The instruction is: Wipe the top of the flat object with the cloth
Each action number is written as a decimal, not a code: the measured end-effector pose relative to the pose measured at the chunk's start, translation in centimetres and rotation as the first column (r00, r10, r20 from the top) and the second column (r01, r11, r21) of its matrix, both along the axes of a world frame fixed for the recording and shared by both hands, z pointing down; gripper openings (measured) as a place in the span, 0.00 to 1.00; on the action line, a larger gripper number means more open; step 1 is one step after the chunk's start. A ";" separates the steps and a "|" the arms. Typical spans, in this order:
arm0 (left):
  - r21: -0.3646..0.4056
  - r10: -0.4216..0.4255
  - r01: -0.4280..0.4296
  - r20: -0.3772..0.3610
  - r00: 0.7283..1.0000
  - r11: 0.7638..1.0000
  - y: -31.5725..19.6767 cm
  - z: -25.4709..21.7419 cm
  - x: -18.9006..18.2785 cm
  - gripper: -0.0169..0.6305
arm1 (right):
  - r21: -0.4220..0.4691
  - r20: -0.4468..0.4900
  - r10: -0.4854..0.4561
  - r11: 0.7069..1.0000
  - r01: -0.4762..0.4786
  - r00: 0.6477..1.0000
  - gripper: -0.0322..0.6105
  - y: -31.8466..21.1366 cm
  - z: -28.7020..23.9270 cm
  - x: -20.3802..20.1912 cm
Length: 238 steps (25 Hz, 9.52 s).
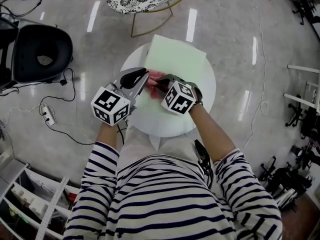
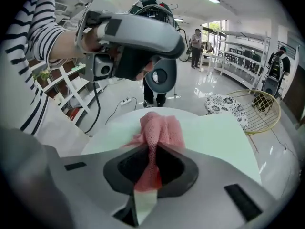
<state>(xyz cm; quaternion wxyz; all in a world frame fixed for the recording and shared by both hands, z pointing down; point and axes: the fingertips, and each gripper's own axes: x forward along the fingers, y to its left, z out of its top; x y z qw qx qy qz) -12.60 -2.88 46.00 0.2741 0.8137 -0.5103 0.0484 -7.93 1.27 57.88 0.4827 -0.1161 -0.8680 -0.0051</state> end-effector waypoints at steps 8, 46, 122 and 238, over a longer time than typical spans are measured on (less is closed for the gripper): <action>-0.034 0.022 -0.021 0.009 1.000 0.999 0.8 0.7 0.9 0.09 | -0.074 -0.011 0.010 0.997 -0.011 1.000 0.13 5.6 0.2 1.8; -0.494 0.417 -0.299 0.148 0.897 0.817 5.4 12.7 6.5 0.21 | 0.088 -0.088 0.141 0.987 -0.133 0.986 0.13 -4.6 1.4 6.7; -0.642 0.454 -0.152 0.336 0.825 0.751 4.5 14.1 6.5 0.16 | -0.053 -0.177 0.050 0.997 -0.060 0.983 0.13 5.4 1.8 14.7; -0.676 0.587 -0.176 0.446 0.676 0.716 -4.2 14.6 10.4 0.30 | -0.195 -0.258 0.952 0.115 -0.974 0.164 0.12 1.1 4.3 20.7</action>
